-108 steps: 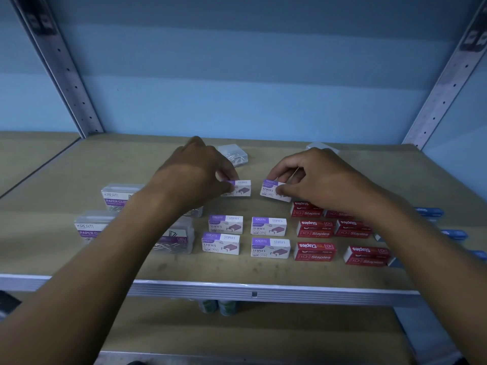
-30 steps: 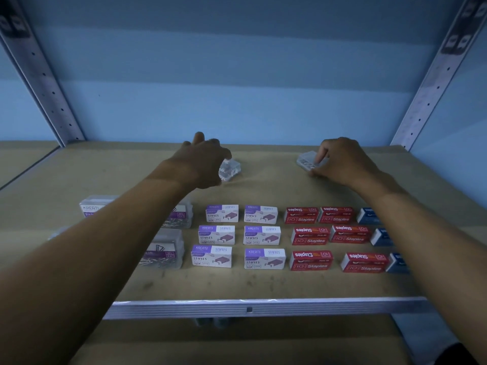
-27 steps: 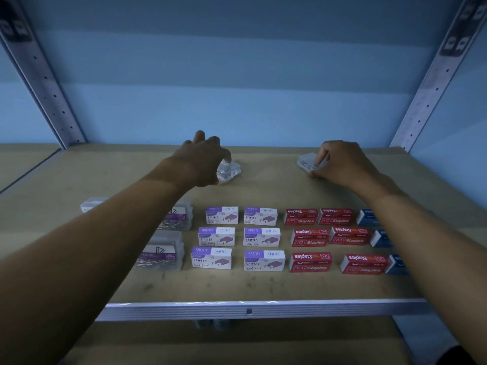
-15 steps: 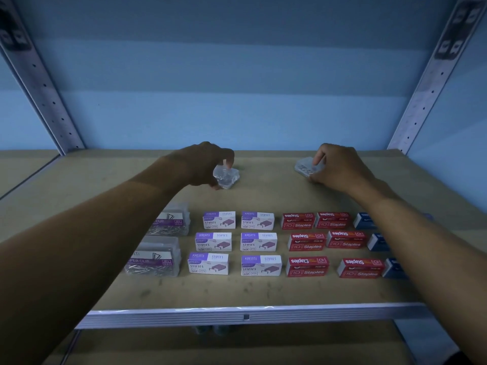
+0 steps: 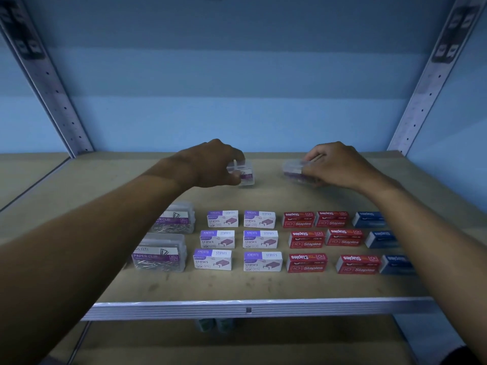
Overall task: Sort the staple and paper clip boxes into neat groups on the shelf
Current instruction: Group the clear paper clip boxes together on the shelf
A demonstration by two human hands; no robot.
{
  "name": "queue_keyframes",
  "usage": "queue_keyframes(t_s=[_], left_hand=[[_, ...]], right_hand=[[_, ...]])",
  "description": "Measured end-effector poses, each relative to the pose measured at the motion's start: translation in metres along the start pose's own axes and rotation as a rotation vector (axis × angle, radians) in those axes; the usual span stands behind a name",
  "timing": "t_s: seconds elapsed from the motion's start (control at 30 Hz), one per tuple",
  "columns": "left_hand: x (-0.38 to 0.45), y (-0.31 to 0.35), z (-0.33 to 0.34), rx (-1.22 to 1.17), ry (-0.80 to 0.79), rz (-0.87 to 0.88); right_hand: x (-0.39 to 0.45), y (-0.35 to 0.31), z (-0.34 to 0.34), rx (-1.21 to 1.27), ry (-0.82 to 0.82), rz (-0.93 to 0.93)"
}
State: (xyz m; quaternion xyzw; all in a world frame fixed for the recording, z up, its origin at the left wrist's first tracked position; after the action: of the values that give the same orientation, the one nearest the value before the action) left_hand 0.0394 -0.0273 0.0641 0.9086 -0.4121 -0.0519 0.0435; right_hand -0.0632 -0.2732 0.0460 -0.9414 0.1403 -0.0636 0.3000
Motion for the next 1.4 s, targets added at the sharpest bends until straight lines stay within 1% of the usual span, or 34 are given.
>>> queue_keyframes(t_s=[0.13, 0.23, 0.43, 0.6, 0.9, 1.0, 1.1, 1.2, 1.4], left_hand=[[-0.006, 0.009, -0.001, -0.058, 0.003, 0.01], [-0.012, 0.011, -0.002, -0.047, 0.0, -0.003], [-0.021, 0.011, 0.009, 0.024, -0.048, -0.053], [-0.023, 0.012, 0.023, 0.014, -0.075, -0.101], [-0.03, 0.023, 0.023, -0.035, -0.01, -0.142], [-0.029, 0.023, 0.025, -0.038, 0.037, -0.147], [-0.029, 0.022, 0.027, -0.077, 0.079, -0.156], [-0.028, 0.018, 0.029, -0.099, 0.09, -0.162], [-0.027, 0.011, 0.03, -0.115, 0.1, -0.143]], right_hand=[[-0.01, -0.004, -0.001, 0.157, -0.093, -0.011], [-0.017, -0.009, -0.001, 0.158, -0.154, -0.046], [-0.025, -0.013, 0.002, 0.15, -0.226, -0.081], [-0.023, -0.012, 0.008, 0.123, -0.285, -0.073], [-0.023, -0.01, 0.004, 0.038, -0.297, -0.131], [-0.022, -0.01, 0.005, -0.032, -0.272, -0.167], [-0.019, -0.009, 0.008, -0.053, -0.24, -0.186], [-0.017, -0.007, 0.009, -0.059, -0.209, -0.19], [-0.016, -0.011, 0.008, -0.079, -0.198, -0.18]])
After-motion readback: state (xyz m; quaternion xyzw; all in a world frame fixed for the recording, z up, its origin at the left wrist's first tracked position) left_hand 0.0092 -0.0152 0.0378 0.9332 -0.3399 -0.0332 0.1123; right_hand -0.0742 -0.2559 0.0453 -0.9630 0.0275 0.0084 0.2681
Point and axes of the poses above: each hand's wrist, its own x-axis towards the middle knuckle, its own z-axis out of the palm, y = z × x, the point moved 1 cm from there along x, towards the middle knuckle, and after that the axes turned 6 degrees about -y, right-handed, at the moved point
